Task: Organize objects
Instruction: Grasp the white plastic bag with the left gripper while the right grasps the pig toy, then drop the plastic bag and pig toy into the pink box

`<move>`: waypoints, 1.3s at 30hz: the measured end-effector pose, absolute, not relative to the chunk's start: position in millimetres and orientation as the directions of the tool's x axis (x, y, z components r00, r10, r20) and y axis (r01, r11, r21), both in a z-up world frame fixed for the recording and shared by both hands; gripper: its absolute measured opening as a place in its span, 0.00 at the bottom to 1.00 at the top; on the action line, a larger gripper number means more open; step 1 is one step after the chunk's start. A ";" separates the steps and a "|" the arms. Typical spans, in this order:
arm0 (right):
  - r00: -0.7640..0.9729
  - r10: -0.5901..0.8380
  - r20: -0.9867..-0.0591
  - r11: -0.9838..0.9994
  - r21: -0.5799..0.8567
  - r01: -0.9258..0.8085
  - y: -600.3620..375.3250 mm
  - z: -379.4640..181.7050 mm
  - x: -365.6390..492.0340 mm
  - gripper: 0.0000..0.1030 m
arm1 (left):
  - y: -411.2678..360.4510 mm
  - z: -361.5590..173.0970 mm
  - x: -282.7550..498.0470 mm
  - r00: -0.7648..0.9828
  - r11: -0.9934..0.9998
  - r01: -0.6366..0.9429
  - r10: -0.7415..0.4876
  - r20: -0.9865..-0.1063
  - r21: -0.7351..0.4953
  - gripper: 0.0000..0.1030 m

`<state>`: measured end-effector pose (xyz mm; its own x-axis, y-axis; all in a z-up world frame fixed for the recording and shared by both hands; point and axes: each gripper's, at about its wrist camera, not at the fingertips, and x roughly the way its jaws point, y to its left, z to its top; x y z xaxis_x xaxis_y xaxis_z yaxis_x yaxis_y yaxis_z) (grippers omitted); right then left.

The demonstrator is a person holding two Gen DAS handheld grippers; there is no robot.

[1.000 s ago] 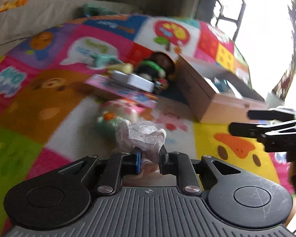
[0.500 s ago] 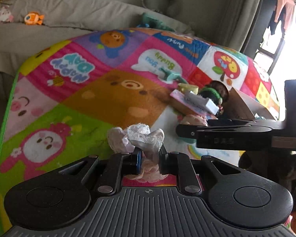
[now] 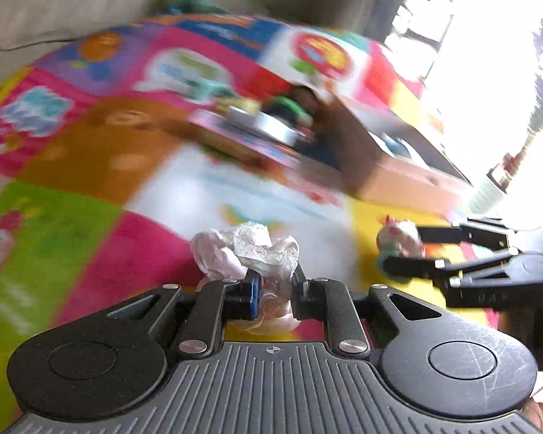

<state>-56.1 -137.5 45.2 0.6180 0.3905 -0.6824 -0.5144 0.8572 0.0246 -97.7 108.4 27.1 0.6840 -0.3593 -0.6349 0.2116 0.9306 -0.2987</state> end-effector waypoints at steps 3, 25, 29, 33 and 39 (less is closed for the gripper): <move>0.686 0.311 -0.658 0.916 0.014 -0.402 -175.8 41.5 -70.4 0.63 | 75.6 23.4 -95.0 0.638 0.916 0.277 -0.401 -0.658 -0.289 0.18; 0.817 0.230 -0.528 0.973 0.145 -0.181 -262.6 18.2 -87.6 0.65 | -34.5 101.5 17.9 0.630 0.821 0.478 -0.569 -0.529 -0.314 0.18; 0.822 0.231 -0.520 0.972 0.165 -0.169 -265.7 18.0 -87.6 0.65 | -75.9 113.2 90.0 0.683 0.833 0.452 -0.553 -0.477 -0.318 0.20; 0.834 0.228 -0.503 0.972 0.169 -0.164 -266.7 18.4 -90.4 0.66 | -122.1 84.8 172.2 0.586 0.875 0.386 -0.478 -0.654 -0.293 0.22; 0.836 0.239 -0.495 0.968 0.192 -0.163 -270.5 19.3 -91.1 0.76 | -137.9 50.4 201.5 0.539 0.939 0.314 -0.296 -0.789 -0.137 0.25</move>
